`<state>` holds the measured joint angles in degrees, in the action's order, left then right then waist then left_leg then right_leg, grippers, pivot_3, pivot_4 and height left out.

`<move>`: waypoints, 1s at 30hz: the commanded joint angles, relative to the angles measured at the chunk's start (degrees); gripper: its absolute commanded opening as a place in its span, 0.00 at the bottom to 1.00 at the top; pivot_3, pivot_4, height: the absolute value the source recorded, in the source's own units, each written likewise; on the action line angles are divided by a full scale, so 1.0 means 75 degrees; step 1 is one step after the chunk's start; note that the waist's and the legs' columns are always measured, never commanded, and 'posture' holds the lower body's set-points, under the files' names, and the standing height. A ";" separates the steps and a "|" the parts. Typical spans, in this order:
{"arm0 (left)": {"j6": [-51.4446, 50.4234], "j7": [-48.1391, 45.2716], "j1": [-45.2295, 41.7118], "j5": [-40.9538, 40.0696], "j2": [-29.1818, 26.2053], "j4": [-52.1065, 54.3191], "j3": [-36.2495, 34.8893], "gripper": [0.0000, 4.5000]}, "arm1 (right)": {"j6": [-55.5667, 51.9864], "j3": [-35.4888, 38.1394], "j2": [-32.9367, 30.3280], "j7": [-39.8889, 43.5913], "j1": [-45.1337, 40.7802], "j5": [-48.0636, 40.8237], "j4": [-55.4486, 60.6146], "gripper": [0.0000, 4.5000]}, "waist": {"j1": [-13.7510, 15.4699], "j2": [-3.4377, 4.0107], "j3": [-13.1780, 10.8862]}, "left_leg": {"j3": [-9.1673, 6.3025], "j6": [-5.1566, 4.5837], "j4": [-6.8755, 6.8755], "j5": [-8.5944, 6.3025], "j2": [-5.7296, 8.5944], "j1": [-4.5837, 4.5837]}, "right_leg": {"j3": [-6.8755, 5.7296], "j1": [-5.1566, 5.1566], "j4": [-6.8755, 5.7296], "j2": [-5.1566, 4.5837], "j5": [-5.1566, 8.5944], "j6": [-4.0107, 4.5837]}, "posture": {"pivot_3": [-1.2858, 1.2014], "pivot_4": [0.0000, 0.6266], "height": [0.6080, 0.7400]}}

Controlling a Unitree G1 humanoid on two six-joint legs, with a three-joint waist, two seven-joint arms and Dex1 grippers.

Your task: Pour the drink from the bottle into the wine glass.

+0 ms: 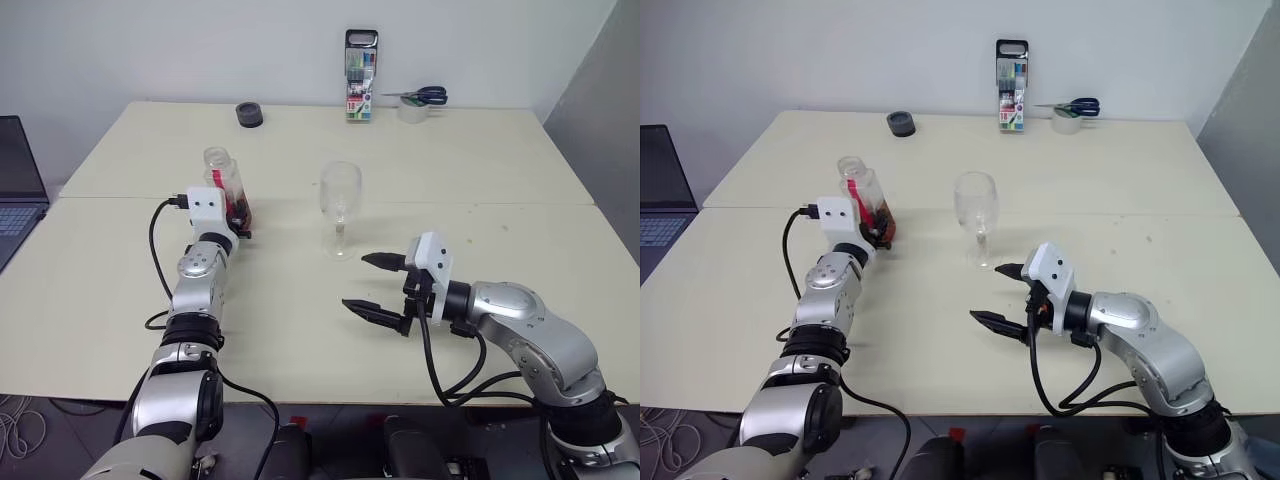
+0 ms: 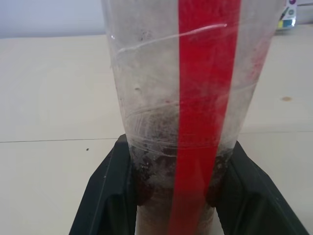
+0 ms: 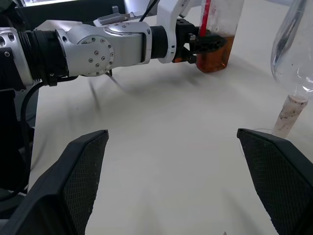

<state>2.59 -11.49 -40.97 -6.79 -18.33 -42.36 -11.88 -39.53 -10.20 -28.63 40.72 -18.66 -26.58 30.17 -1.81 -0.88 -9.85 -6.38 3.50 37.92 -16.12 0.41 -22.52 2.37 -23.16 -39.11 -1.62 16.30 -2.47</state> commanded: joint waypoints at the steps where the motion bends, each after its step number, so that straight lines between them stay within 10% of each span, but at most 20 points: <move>1: 0.0049 -0.0501 0.0064 -0.0061 -0.0187 0.0786 0.0150 0.37 | 0.0141 0.0263 0.0048 -0.0141 0.0006 -0.0097 0.0268 1.00 | -0.0001 0.0000 0.0000 | 0.0000 0.0000 0.0000 0.0000 0.0000 0.0000 | 0.0000 0.0000 0.0000 0.0000 0.0000 0.0000 | 0.52 0.24 1.00; 10: -0.0086 -0.1497 0.0065 0.0674 -0.0715 0.2431 0.1209 0.37 | -0.0086 0.1200 0.0344 -0.1075 -0.0012 -0.0518 0.0836 1.00 | 0.0003 -0.0001 -0.0001 | -0.0002 0.0019 0.0000 0.0011 0.0000 -0.0010 | 0.0001 -0.0005 0.0000 0.0000 0.0000 0.0000 | 0.52 0.24 1.00; 30: 0.3128 -0.1278 -0.1804 0.2754 -0.1503 0.0229 0.2513 0.37 | -0.0228 0.1085 0.0837 -0.2162 -0.1076 -0.0041 0.0016 1.00 | -0.0011 0.0000 -0.0001 | 0.0002 -0.0008 0.0000 -0.0004 0.0003 -0.0016 | 0.0002 -0.0013 -0.0001 0.0001 -0.0002 -0.0002 | 0.52 0.24 1.00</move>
<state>22.91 -22.51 -51.75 13.08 -28.52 -41.19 7.19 -42.77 -2.39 -22.43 24.84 -25.51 -27.61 29.52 -1.90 -0.88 -9.86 -6.37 3.43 37.93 -16.15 0.43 -22.65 2.38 -23.26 -39.12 -1.61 16.29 -2.48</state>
